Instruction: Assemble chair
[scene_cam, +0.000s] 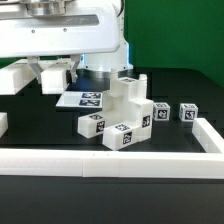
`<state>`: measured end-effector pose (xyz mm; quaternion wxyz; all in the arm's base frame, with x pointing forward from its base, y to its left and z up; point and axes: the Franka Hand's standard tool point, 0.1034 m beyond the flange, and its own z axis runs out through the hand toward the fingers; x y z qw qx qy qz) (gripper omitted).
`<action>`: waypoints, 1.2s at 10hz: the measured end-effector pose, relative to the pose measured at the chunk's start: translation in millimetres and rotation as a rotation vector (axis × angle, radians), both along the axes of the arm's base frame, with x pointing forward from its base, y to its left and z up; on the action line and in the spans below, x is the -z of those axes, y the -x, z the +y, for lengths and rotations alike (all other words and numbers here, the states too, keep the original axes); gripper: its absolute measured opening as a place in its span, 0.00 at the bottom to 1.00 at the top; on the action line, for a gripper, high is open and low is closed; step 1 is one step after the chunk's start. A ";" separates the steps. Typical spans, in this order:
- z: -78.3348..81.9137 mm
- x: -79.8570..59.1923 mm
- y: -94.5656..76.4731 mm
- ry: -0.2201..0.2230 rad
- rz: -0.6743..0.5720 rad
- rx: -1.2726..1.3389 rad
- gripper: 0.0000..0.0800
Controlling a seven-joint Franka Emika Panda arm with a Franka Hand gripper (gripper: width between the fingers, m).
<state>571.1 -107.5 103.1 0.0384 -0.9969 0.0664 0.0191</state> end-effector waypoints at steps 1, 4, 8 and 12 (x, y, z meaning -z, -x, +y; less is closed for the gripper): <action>-2.0 2.6 3.4 -0.002 0.008 0.044 0.36; -2.0 -6.3 21.5 -0.025 0.028 0.256 0.36; 15.5 -39.8 18.2 -0.046 0.039 0.544 0.36; 16.5 -31.9 20.6 -0.040 0.059 0.608 0.36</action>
Offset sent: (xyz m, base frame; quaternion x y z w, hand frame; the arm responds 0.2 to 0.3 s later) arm -0.0275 -0.0013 0.0190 0.0118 -0.0092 0.1961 0.9805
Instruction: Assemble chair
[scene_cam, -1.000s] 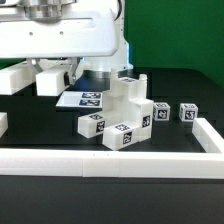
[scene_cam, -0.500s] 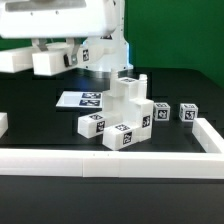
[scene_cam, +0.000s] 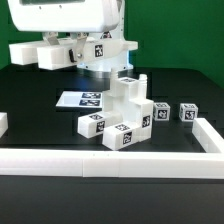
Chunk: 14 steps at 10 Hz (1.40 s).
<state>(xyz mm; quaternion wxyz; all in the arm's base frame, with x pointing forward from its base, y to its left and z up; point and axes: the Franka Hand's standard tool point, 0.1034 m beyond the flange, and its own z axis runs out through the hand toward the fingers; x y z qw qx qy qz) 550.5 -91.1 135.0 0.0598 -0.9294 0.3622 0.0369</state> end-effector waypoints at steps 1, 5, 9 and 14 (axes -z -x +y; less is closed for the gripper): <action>11.4 1.8 0.8 0.003 0.022 0.067 0.36; 64.0 0.6 -11.7 0.007 0.043 0.153 0.36; 66.6 2.6 -11.0 0.010 0.056 0.217 0.36; 87.9 7.7 -16.6 0.016 0.068 0.192 0.36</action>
Offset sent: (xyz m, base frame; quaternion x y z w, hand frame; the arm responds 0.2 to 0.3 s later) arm 0.0242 0.0643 0.0048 -0.0202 -0.0004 0.1089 0.9938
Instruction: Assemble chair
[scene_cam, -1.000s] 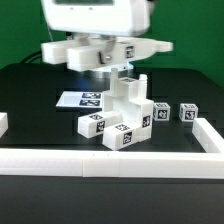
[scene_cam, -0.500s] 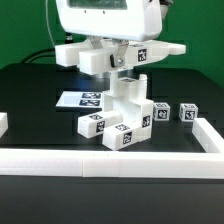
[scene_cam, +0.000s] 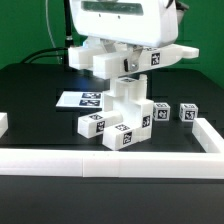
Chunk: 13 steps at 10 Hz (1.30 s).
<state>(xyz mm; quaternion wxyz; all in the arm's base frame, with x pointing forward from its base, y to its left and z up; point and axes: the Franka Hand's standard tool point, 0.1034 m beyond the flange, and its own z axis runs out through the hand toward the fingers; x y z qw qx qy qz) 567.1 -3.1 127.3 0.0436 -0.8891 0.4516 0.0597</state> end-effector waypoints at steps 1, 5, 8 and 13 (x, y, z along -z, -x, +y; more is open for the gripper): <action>0.2 0.6 0.1 0.000 0.001 0.000 0.36; 15.1 5.8 2.1 0.003 0.009 -0.013 0.36; 15.5 8.1 3.0 0.003 0.012 -0.021 0.36; 17.5 10.4 4.5 0.003 0.017 -0.023 0.36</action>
Offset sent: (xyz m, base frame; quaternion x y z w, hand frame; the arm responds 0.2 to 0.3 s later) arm -0.0040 0.0150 -0.0022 -0.0301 0.0192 0.0079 0.9993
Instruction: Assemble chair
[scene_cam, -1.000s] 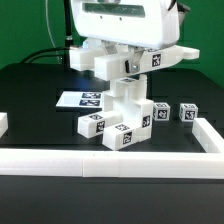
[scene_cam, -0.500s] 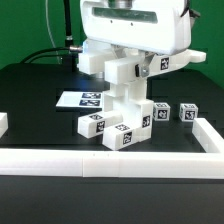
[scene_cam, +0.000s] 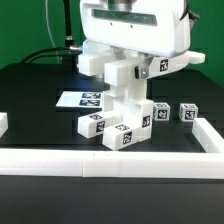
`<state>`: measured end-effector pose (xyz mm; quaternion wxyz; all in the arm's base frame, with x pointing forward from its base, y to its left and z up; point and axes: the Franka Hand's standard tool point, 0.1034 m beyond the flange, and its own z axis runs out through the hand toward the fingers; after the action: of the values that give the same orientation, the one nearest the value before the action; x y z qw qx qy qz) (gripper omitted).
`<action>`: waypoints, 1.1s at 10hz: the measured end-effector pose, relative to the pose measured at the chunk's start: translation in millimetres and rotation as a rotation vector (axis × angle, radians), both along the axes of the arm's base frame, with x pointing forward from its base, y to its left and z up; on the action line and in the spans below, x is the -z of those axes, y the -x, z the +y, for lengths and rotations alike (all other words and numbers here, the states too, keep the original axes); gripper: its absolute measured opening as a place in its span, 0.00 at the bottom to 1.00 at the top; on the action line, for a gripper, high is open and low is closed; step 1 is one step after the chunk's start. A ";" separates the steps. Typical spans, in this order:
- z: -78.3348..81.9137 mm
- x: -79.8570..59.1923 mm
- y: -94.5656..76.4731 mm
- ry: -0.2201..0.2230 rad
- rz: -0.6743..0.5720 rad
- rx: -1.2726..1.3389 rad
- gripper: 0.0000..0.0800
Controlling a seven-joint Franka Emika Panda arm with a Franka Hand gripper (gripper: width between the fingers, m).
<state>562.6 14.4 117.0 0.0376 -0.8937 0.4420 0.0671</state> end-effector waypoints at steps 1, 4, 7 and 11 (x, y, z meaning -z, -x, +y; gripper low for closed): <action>0.5 -0.1 -0.2 0.000 -0.002 -0.004 0.36; 0.5 -0.1 -0.5 0.000 -0.005 -0.009 0.36; 0.5 0.0 -0.5 0.000 -0.005 -0.013 0.36; -6.2 0.2 0.1 -0.004 -0.014 -0.079 0.36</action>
Offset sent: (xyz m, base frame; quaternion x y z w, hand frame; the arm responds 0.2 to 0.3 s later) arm 0.0000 0.0000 0.0000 0.0000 0.0000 0.0000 1.0000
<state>562.5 8.2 116.7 0.0397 -0.9108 0.4061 0.0631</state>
